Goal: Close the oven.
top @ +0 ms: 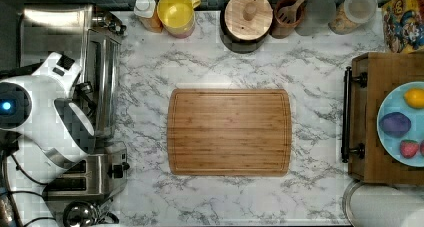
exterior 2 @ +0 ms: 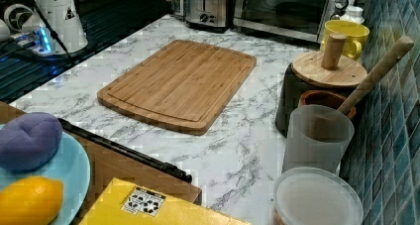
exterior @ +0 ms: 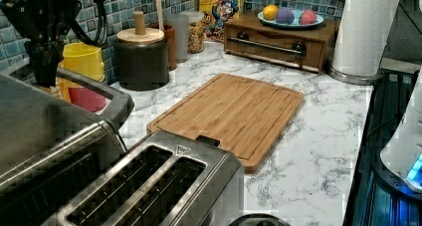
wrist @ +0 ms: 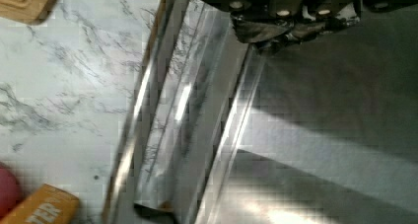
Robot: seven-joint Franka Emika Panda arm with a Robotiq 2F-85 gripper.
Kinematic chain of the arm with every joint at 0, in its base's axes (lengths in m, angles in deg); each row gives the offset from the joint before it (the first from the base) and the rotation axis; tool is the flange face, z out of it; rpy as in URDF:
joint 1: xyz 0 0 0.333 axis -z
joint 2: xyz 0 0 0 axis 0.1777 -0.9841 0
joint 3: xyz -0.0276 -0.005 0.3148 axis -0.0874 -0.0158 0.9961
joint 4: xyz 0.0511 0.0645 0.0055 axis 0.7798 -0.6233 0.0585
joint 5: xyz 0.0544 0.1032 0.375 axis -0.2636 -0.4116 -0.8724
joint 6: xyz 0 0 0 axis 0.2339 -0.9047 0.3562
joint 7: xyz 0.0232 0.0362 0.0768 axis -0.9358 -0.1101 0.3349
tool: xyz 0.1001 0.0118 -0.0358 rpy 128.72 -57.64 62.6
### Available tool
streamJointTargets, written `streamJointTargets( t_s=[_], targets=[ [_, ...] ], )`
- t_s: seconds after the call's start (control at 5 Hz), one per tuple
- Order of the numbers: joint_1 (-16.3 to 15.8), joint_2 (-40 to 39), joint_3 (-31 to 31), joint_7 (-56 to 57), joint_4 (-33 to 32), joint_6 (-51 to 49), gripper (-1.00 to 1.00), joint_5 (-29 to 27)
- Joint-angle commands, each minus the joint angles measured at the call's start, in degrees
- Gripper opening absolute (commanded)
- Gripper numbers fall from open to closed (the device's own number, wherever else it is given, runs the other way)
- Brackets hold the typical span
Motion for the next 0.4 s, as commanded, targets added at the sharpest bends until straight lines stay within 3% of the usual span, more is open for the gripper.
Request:
streamJointTargets(
  t_s=[0.2,0.4],
  targets=[
    [2.6,7.5,-1.1,-0.4,6.8,-2.6,-1.00,-5.6],
    [1.8,7.5,-2.0,-0.3,6.8,-2.6,-1.00,-5.8]
  ],
)
